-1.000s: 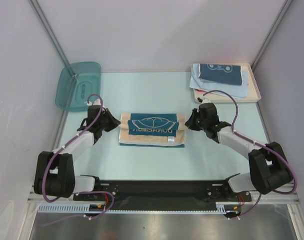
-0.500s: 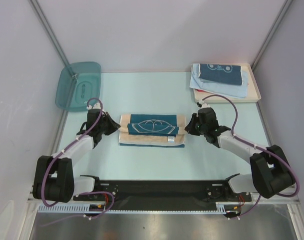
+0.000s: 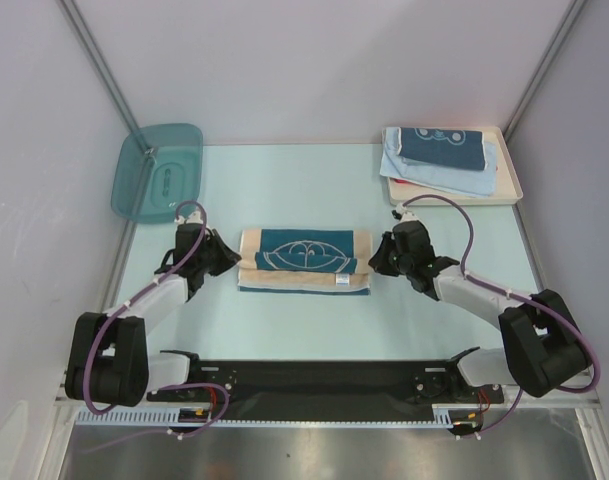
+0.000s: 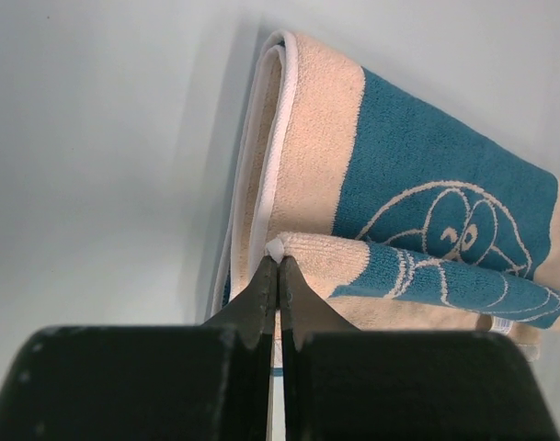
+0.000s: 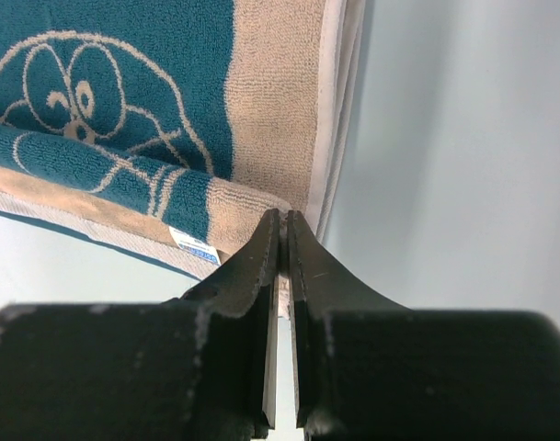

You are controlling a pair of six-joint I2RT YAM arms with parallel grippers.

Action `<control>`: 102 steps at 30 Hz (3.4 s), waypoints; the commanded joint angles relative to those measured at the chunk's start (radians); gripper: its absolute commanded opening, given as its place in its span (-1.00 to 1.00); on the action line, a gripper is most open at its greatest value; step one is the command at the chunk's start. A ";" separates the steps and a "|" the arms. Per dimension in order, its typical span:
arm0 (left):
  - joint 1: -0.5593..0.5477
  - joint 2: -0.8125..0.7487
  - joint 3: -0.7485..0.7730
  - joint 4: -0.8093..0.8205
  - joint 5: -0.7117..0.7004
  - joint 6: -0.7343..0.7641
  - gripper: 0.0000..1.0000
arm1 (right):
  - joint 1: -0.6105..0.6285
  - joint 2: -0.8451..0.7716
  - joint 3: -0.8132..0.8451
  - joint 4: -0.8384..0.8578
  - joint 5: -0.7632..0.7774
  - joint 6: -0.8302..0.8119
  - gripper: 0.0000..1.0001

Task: Fold and stack the towels
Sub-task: Fold the towel

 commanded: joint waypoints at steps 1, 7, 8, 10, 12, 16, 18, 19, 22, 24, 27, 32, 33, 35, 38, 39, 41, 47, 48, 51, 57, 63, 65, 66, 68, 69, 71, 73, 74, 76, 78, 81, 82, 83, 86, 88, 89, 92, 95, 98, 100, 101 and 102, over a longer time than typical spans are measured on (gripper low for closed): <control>0.006 -0.028 -0.013 0.036 -0.036 0.023 -0.99 | 0.005 -0.020 -0.015 0.023 0.051 0.007 -0.90; 0.004 -0.050 -0.044 0.052 -0.016 0.017 -0.86 | 0.009 -0.044 -0.029 0.014 0.051 0.013 -0.68; 0.006 -0.059 -0.051 0.055 -0.013 0.017 -0.82 | 0.011 -0.055 -0.030 0.013 0.053 0.016 -0.67; 0.004 -0.073 -0.061 0.053 -0.006 0.013 -0.75 | 0.014 -0.066 -0.036 0.005 0.054 0.018 -0.60; 0.004 -0.094 -0.077 0.058 -0.002 0.008 -0.68 | 0.015 -0.084 -0.041 -0.004 0.056 0.023 -0.53; 0.004 -0.143 -0.101 0.053 0.010 0.000 -0.54 | 0.017 -0.118 -0.047 -0.040 0.063 0.021 -0.46; 0.004 -0.183 -0.108 0.041 0.020 -0.003 -0.47 | 0.017 -0.146 -0.049 -0.059 0.073 0.023 -0.39; 0.004 -0.199 -0.110 0.027 0.021 -0.004 -0.46 | 0.017 -0.155 -0.049 -0.066 0.074 0.024 -0.38; 0.004 -0.271 -0.101 -0.019 -0.001 -0.003 -0.43 | 0.018 -0.196 -0.041 -0.095 0.080 0.024 -0.30; 0.004 -0.304 -0.093 -0.052 -0.006 -0.004 -0.42 | 0.018 -0.218 -0.033 -0.115 0.089 0.023 -0.28; 0.003 -0.355 -0.062 -0.095 -0.010 -0.010 -0.42 | 0.017 -0.209 -0.010 -0.129 0.083 0.020 -0.27; -0.023 -0.296 0.001 -0.086 0.025 -0.013 -0.42 | 0.031 -0.152 0.025 -0.118 0.074 0.033 -0.28; -0.034 -0.268 0.005 -0.076 0.034 -0.012 -0.44 | 0.046 -0.141 0.030 -0.103 0.071 0.038 -0.28; -0.078 -0.201 0.008 -0.056 0.022 -0.007 -0.45 | 0.064 -0.105 0.037 -0.089 0.073 0.044 -0.28; -0.120 -0.145 -0.021 -0.030 0.002 -0.012 -0.47 | 0.110 -0.058 0.045 -0.098 0.109 0.056 -0.31; -0.125 -0.122 -0.033 0.022 -0.001 -0.016 -0.47 | 0.120 -0.051 0.040 -0.095 0.128 0.064 -0.31; -0.140 -0.099 -0.062 0.042 -0.012 -0.018 -0.47 | 0.138 -0.040 0.011 -0.075 0.132 0.076 -0.30; -0.151 -0.047 -0.122 0.041 -0.055 -0.026 -0.56 | 0.183 -0.018 -0.068 -0.052 0.146 0.099 -0.31; -0.151 -0.045 -0.131 0.041 -0.058 -0.029 -0.57 | 0.186 -0.015 -0.078 -0.047 0.148 0.104 -0.32; -0.151 -0.050 -0.163 0.047 -0.061 -0.047 -0.60 | 0.192 -0.015 -0.099 -0.050 0.149 0.108 -0.37; -0.151 -0.045 -0.185 0.047 -0.064 -0.047 -0.62 | 0.196 -0.072 -0.101 -0.099 0.165 0.113 -0.38; -0.151 -0.105 -0.151 -0.005 -0.042 -0.038 -0.62 | 0.170 -0.230 -0.036 -0.193 0.209 0.087 -0.23; -0.149 -0.119 -0.131 -0.019 -0.041 -0.027 -0.62 | 0.126 -0.232 -0.018 -0.185 0.186 0.075 -0.14; -0.151 -0.130 -0.121 -0.019 -0.036 -0.026 -0.62 | 0.101 -0.219 -0.013 -0.175 0.165 0.067 -0.12; -0.151 -0.136 -0.111 -0.049 -0.030 -0.026 -0.62 | 0.025 -0.169 0.005 -0.129 0.093 0.064 -0.08; -0.151 -0.137 -0.108 -0.054 -0.027 -0.026 -0.62 | 0.000 -0.105 0.011 -0.110 0.068 0.062 -0.06; -0.151 -0.139 -0.091 -0.063 -0.019 -0.018 -0.62 | -0.061 -0.046 0.025 -0.041 -0.013 0.061 0.00; -0.151 -0.143 -0.084 -0.068 -0.013 -0.014 -0.61 | -0.089 0.041 0.033 0.052 -0.054 0.065 0.04; -0.151 -0.147 -0.081 -0.072 -0.015 -0.012 -0.61 | -0.107 0.075 0.039 0.075 -0.090 0.067 0.05; -0.151 -0.153 -0.076 -0.077 -0.015 -0.010 -0.61 | -0.123 0.152 0.051 0.141 -0.120 0.075 0.07; -0.151 -0.156 -0.071 -0.085 -0.010 -0.009 -0.61 | -0.135 0.201 0.037 0.189 -0.165 0.101 0.07; -0.149 -0.165 -0.071 -0.089 -0.009 -0.007 -0.61 | -0.137 0.227 0.001 0.255 -0.182 0.136 0.08; -0.151 -0.168 -0.071 -0.089 -0.009 -0.007 -0.61 | -0.137 0.232 -0.016 0.279 -0.177 0.145 0.08; -0.151 -0.173 -0.071 -0.089 -0.003 -0.007 -0.60 | -0.138 0.232 -0.032 0.290 -0.171 0.160 0.08; -0.151 -0.176 -0.073 -0.091 0.001 -0.007 -0.61 | -0.146 0.209 -0.084 0.315 -0.150 0.193 0.08; -0.151 -0.177 -0.074 -0.088 0.004 -0.009 -0.60 | -0.144 0.209 -0.093 0.321 -0.154 0.182 0.13; -0.151 -0.177 -0.073 -0.086 0.004 -0.010 -0.61 | -0.144 0.224 -0.075 0.316 -0.167 0.176 0.14; -0.151 -0.179 -0.068 -0.088 0.011 -0.015 -0.60 | -0.141 0.276 -0.030 0.275 -0.185 0.156 0.12; -0.151 -0.188 -0.061 -0.102 0.011 -0.017 -0.61 | -0.121 0.298 -0.006 0.224 -0.153 0.141 0.10; -0.152 -0.202 -0.047 -0.117 0.011 -0.017 -0.61 | -0.089 0.314 0.002 0.181 -0.098 0.135 0.07; -0.154 -0.209 -0.033 -0.129 0.014 -0.015 -0.61 | -0.069 0.336 0.028 0.134 -0.046 0.125 0.04; -0.155 -0.217 -0.027 -0.141 0.017 -0.015 -0.61 | -0.054 0.344 0.039 0.119 -0.029 0.118 0.03; -0.157 -0.225 -0.021 -0.149 0.017 -0.013 -0.61 | -0.029 0.353 0.056 0.105 -0.015 0.113 0.03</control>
